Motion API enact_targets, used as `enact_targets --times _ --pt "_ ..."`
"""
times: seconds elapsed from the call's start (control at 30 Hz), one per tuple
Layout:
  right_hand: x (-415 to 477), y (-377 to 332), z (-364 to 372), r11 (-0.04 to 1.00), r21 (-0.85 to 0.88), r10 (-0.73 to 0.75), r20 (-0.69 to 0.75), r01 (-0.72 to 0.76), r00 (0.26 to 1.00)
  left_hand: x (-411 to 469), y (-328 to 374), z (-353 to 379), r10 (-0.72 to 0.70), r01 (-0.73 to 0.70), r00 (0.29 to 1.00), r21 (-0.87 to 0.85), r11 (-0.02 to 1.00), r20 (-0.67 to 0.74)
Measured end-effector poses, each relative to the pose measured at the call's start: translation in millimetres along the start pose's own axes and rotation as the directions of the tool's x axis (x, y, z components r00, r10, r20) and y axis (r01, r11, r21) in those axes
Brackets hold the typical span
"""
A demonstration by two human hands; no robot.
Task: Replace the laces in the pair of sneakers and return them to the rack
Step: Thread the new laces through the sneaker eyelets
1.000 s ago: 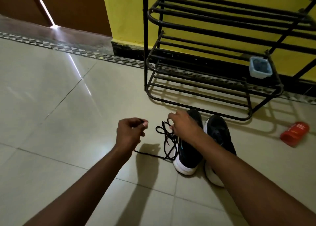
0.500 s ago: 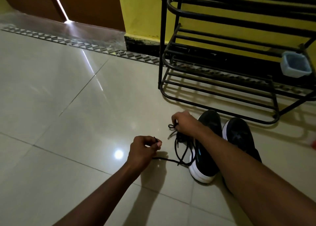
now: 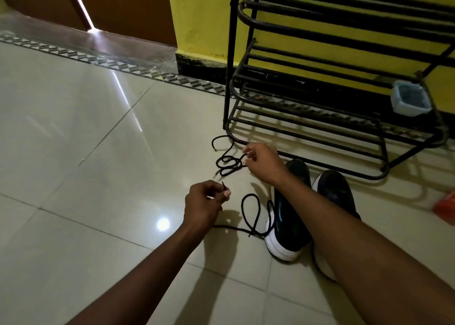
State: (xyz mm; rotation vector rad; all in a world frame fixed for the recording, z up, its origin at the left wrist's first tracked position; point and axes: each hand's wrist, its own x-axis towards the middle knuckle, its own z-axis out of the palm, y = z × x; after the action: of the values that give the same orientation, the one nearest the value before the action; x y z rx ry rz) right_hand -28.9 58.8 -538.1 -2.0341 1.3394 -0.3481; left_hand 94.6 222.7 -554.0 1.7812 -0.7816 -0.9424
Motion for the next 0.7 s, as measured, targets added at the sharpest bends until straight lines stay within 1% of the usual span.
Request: enact_targets --times 0.07,0.17,0.3,0.4,0.57,0.7 --pt "-13 11 -11 0.998 -0.059 0.025 -0.087 -0.031 0.996 2 2 6 0.018 -0.018 1.000 0.007 1.000 0.013" --pt "-40 30 -40 0.982 -0.117 0.127 -0.160 -0.146 0.979 6 10 19 0.054 -0.055 0.998 0.035 0.998 0.031" --pt "-73 50 -68 0.953 -0.083 0.278 -0.135 -0.290 0.951 12 28 44 0.117 -0.128 0.989 0.123 0.984 0.087" --pt "-87 60 -77 0.951 -0.101 0.279 -0.130 -0.293 0.951 14 45 68 0.178 -0.207 0.972 0.194 0.959 0.154" --pt "-101 69 -80 0.945 -0.140 0.287 -0.070 -0.294 0.955 21 59 111 0.155 -0.209 0.955 0.203 0.957 0.254" --pt "-100 79 -80 0.947 -0.107 0.291 -0.116 -0.303 0.950 29 64 136 0.147 -0.217 0.938 0.201 0.955 0.314"
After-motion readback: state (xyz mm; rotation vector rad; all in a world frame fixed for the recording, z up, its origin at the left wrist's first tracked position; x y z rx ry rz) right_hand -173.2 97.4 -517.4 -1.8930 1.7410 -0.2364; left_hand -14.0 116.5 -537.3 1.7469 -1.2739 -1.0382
